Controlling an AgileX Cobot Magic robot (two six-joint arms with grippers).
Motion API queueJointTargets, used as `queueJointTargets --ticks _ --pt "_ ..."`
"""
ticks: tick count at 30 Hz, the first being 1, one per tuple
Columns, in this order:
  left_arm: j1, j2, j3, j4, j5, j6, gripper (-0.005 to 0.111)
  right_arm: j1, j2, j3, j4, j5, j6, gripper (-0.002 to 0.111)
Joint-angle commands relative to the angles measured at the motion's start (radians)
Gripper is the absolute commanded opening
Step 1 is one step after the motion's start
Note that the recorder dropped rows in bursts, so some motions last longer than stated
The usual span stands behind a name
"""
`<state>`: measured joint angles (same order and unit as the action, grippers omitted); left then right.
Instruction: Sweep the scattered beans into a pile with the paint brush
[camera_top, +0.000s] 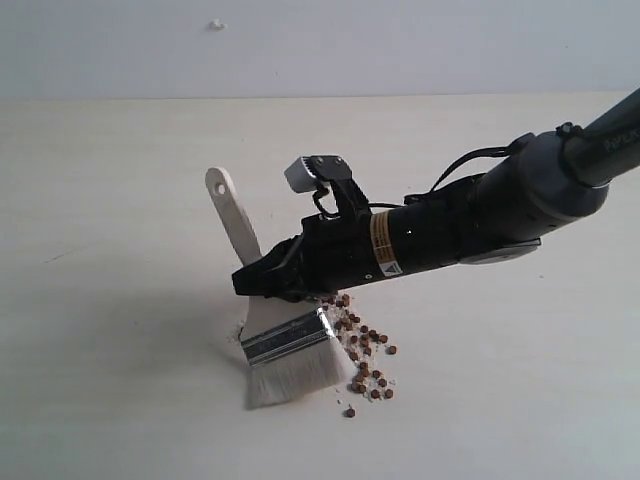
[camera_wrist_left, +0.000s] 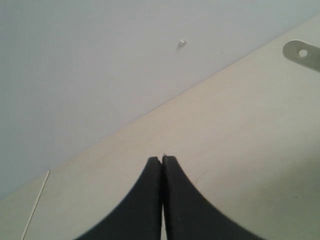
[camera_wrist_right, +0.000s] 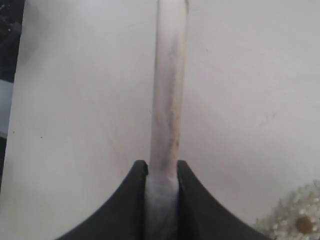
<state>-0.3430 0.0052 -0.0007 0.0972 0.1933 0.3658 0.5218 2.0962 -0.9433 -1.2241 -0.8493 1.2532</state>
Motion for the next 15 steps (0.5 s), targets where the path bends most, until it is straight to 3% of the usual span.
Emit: queueJointTargets --ticks 1,15 --pt "-0.007 -0.005 0.001 -0.001 0.000 -0.003 0.000 0.002 -0.001 -0.012 -0.021 -0.008 -0.099 0.000" --pt "-0.007 -0.005 0.001 -0.001 0.000 -0.003 0.000 0.002 -0.068 -0.040 -0.089 -0.216 0.065 0.000"
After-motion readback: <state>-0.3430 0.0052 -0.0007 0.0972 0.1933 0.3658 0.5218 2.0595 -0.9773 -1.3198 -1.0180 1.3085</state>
